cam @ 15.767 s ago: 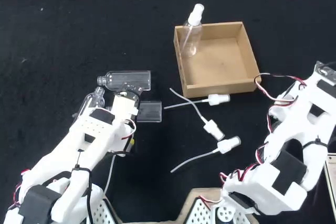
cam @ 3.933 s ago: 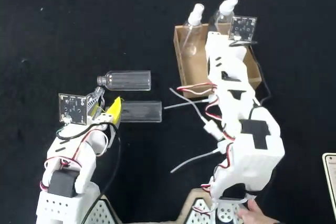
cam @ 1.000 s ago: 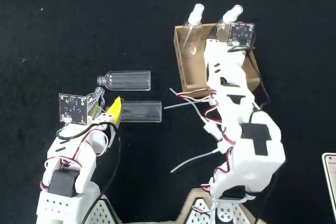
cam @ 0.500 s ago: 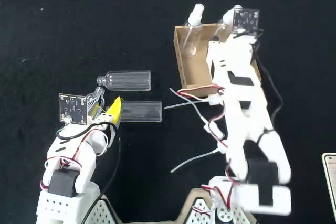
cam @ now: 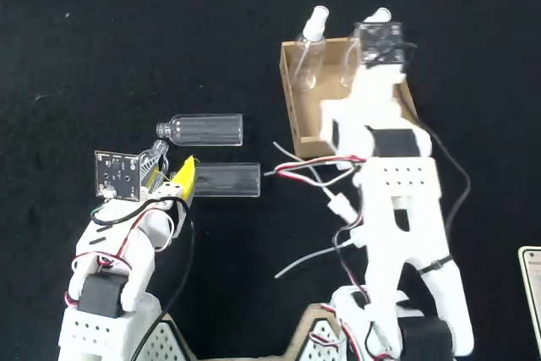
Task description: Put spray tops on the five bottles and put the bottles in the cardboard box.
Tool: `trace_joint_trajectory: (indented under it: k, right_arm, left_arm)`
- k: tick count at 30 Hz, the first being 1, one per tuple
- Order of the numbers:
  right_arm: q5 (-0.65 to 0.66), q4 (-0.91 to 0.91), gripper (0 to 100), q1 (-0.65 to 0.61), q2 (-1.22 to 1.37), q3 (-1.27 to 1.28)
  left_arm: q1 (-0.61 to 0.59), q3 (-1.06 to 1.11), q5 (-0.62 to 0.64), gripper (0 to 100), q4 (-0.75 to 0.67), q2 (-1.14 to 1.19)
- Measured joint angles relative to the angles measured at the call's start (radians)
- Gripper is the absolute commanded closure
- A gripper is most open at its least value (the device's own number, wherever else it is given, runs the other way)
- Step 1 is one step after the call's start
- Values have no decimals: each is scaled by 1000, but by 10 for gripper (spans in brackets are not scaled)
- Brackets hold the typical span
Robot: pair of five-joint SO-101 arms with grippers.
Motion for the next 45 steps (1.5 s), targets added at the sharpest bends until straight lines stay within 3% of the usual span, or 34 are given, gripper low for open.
trace_joint_trajectory:
  k: [9,18,24,31,36,45]
  right_arm:
    - [6,130,687,-292,0,-20]
    - [107,130,684,-514,190,-60]
    - [166,130,683,-615,368,-147]
    - [354,130,684,-672,457,-229]
    - [473,184,683,-678,589,-299]
    - [552,238,690,-692,789,-442]
  left_arm:
    - [-48,-18,0,823,29,2]
    - [-348,-95,3,823,71,2]
    - [-519,-95,133,823,44,2]
    - [-647,-95,269,823,41,2]
    - [-666,-95,282,823,41,2]
    - [-666,-95,282,823,41,2]
